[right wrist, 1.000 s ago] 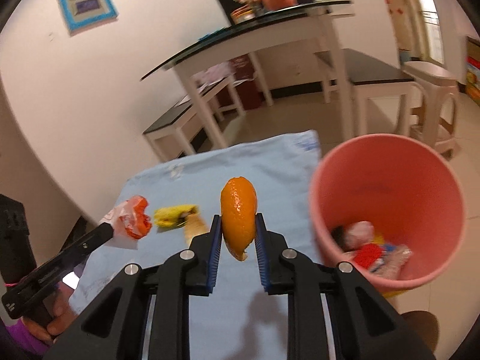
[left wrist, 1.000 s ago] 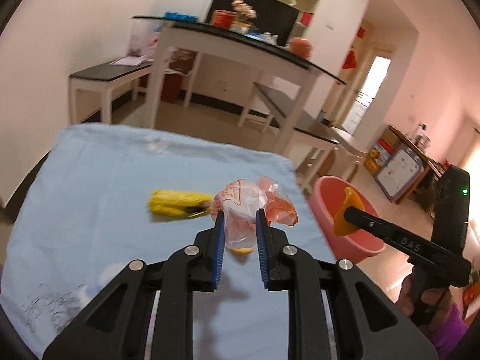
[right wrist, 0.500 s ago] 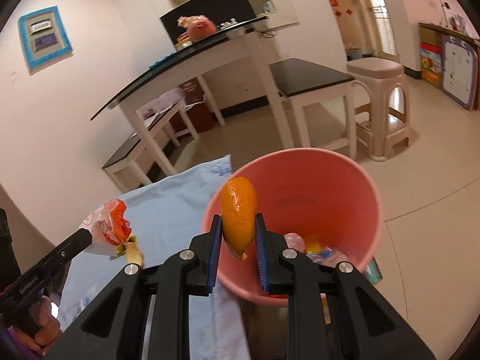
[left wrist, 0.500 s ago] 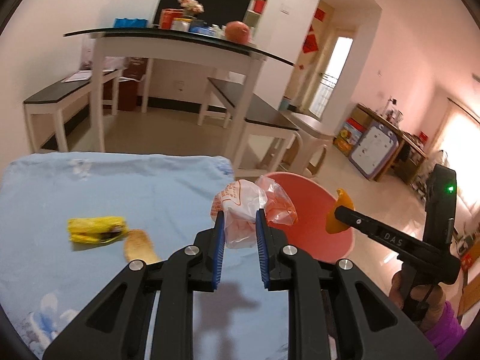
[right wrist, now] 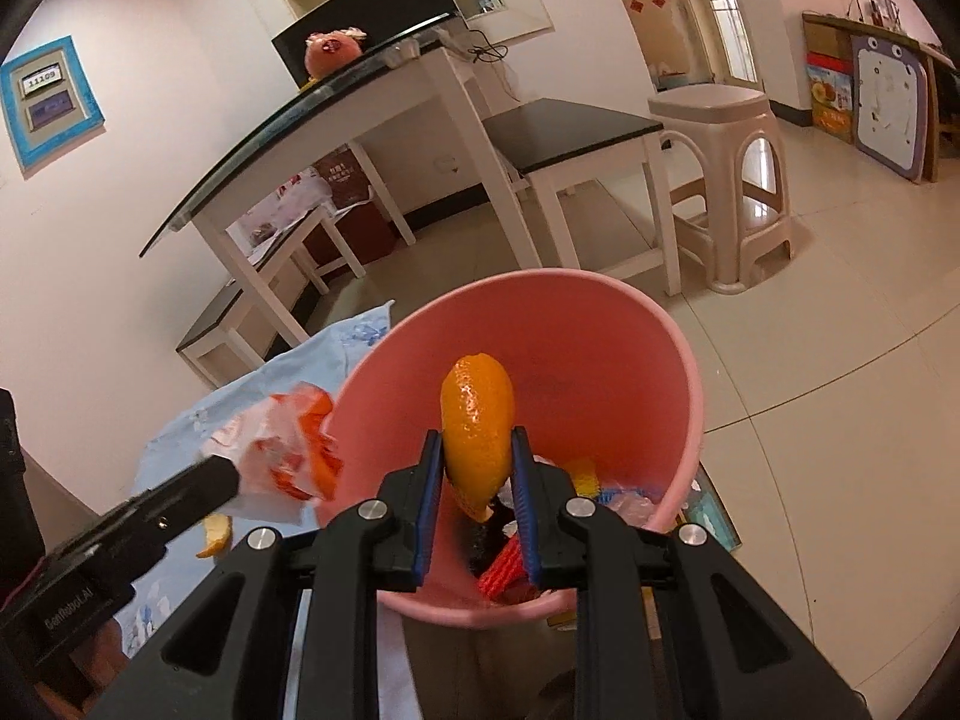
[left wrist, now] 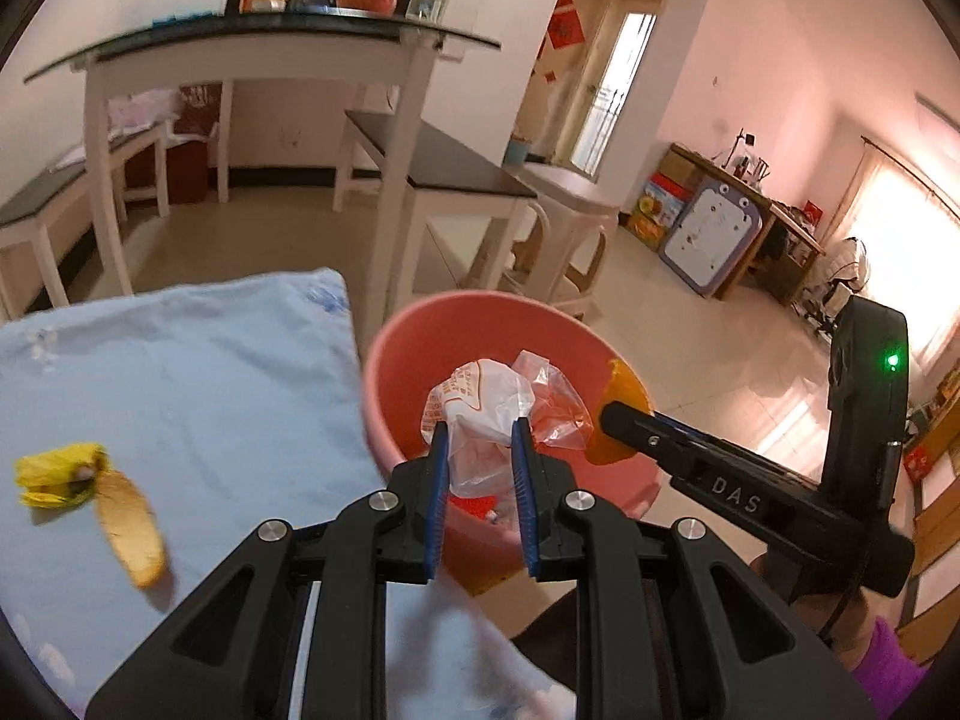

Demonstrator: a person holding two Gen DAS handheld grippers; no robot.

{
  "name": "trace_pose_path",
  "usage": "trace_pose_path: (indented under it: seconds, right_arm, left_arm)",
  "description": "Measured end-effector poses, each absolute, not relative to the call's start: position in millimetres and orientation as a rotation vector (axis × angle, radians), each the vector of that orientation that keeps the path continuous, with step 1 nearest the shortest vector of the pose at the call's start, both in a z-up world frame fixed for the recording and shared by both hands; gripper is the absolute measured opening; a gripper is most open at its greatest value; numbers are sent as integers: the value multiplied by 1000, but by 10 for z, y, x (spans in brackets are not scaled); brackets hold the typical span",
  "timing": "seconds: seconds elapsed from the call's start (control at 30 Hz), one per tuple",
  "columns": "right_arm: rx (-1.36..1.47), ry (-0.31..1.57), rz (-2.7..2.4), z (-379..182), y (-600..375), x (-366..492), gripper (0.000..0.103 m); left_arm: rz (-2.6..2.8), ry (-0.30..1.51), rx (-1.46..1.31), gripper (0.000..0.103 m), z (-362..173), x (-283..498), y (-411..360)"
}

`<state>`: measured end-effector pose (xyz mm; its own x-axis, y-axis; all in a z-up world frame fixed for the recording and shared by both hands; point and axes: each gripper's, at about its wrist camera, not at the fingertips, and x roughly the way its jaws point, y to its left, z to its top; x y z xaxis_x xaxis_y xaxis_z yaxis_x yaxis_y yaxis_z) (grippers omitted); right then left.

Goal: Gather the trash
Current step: 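Carry both items over the pink bucket and open both tools to drop them, then move both tools back over the table toward the yellow wrapper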

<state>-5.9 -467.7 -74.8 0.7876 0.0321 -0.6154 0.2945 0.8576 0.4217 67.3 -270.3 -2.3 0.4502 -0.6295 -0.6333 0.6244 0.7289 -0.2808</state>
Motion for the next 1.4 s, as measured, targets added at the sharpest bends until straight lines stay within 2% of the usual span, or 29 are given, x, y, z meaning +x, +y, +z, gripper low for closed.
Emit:
trace_pose_path:
  seconds: [0.23, 0.33, 0.4, 0.47, 0.6, 1.07, 1.4]
  right_arm:
    - [539, 697, -166, -908, -4780, -4, 25]
    - [544, 703, -172, -937, -4812, -4, 30]
    - [547, 705, -176, -950, -4820, -7, 32]
    - [548, 701, -170, -956, -4828, -6, 33]
    - [536, 703, -173, -935, -4798, -12, 37]
    - [500, 668, -107, -658, -4434, -146, 40]
    - [440, 655, 19, -437, -3713, -217, 44]
  left_arm:
    - [-797, 836, 11, 20, -224, 736, -2890]
    - [-796, 842, 13, 28, -278, 750, -2907]
    - [-793, 845, 11, 43, -292, 758, -2912]
    - [-792, 840, 3, 46, -284, 749, -2900]
    - [-797, 822, 0, 47, -235, 710, -2850]
    - [-718, 776, 4, 47, -81, 508, -2453]
    - [-580, 703, 5, 47, 47, 184, -1760]
